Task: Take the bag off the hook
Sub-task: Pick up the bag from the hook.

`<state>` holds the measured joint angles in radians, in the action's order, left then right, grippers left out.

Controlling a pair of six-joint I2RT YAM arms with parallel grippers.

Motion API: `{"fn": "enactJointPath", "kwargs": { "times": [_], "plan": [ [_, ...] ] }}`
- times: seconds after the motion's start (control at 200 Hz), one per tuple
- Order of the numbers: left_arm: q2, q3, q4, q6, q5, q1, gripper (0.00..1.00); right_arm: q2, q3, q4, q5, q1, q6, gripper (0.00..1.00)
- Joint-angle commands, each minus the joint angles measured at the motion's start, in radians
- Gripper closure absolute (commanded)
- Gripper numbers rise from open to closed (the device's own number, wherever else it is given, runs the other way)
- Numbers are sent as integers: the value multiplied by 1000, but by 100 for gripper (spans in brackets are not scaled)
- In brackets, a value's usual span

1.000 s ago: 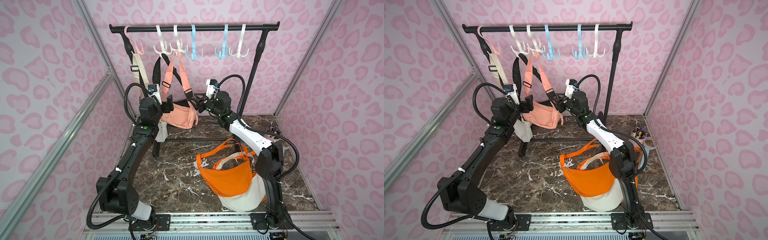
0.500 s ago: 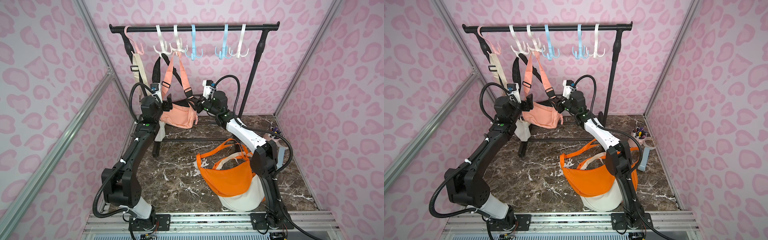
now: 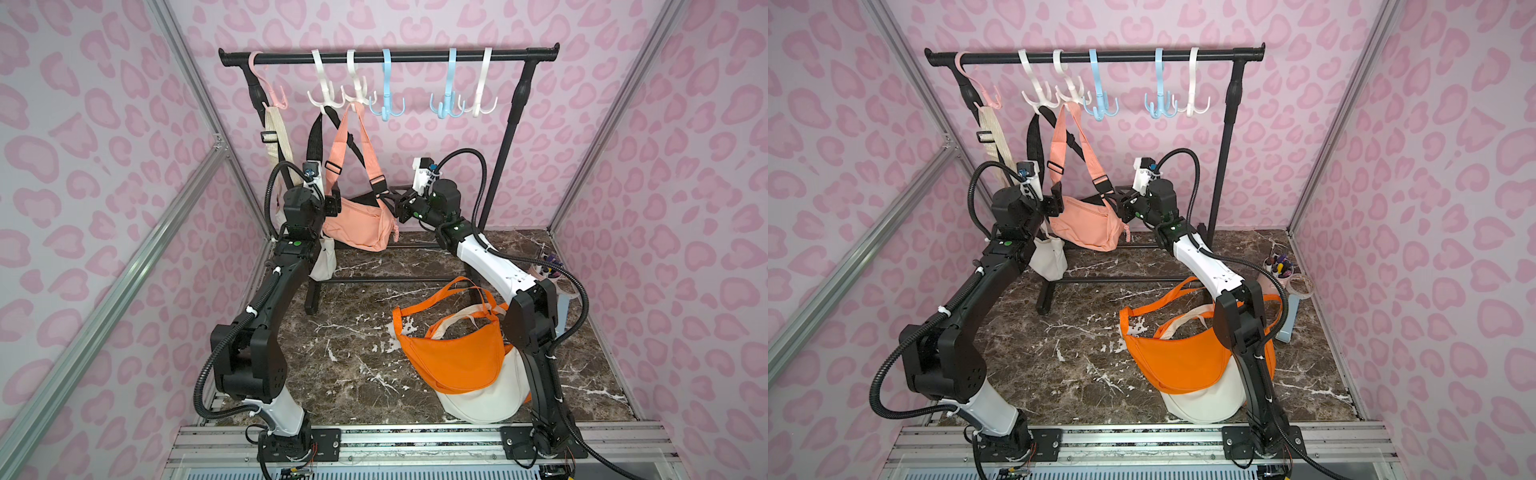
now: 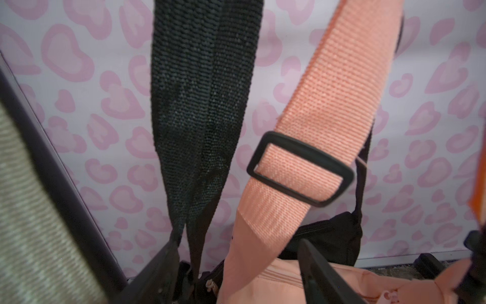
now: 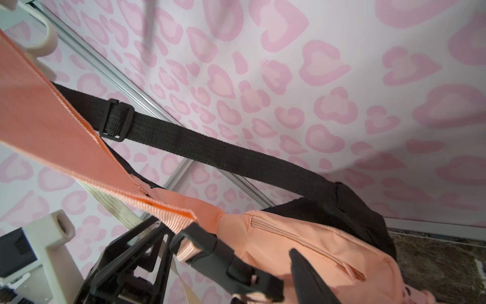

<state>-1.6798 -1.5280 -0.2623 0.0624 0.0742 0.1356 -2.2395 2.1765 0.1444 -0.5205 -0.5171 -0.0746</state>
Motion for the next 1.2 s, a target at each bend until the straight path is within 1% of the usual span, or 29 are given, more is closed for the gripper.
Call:
{"fn": "enactJointPath", "kwargs": {
  "times": [0.0, 0.18, 0.44, 0.545, 0.625, 0.745, 0.825, 0.845, 0.865, 0.88, 0.905, 0.965, 1.025, 1.105, 1.195],
  "plan": [
    [-16, -14, -66, 25, -20, -3, 27, -22, 4, 24, -34, 0, 27, 46],
    [-51, -37, -72, 30, -36, -5, 27, -47, 33, 32, -21, 1, 26, 44],
    [-91, -62, -86, 43, -36, -4, 27, -141, 149, -9, -37, -1, 32, 42],
    [-99, -65, -98, 49, -25, -5, 29, -150, 162, -9, -24, -1, 32, 46],
    [-104, -72, -101, 50, -12, -5, 31, -149, 163, -8, -10, -1, 33, 53],
    [-110, -87, -97, 56, -1, -5, 43, -141, 163, -12, 18, 0, 38, 65],
    [-109, -93, -96, 57, -4, -5, 60, -133, 159, -14, 22, 3, 38, 72],
    [-109, -93, -97, 57, -5, -5, 62, -131, 158, -14, 22, 4, 38, 74],
    [-107, -93, -97, 58, -6, -5, 62, -129, 157, -14, 23, 5, 38, 75],
    [-106, -95, -98, 57, -7, -4, 66, -127, 157, -14, 23, 5, 38, 77],
    [-106, -95, -97, 61, -11, -4, 70, -124, 155, -14, 23, 7, 38, 79],
    [-103, -98, -88, 63, -14, -4, 78, -118, 151, -17, 23, 9, 39, 81],
    [-96, -96, -86, 65, -16, -6, 82, -110, 148, -21, 22, 11, 41, 83],
    [-84, -95, -78, 65, -20, -5, 92, -97, 140, -24, 23, 11, 42, 87],
    [-66, -90, -67, 60, -30, -5, 96, -76, 138, -47, 18, 12, 57, 90]
  ]
}}
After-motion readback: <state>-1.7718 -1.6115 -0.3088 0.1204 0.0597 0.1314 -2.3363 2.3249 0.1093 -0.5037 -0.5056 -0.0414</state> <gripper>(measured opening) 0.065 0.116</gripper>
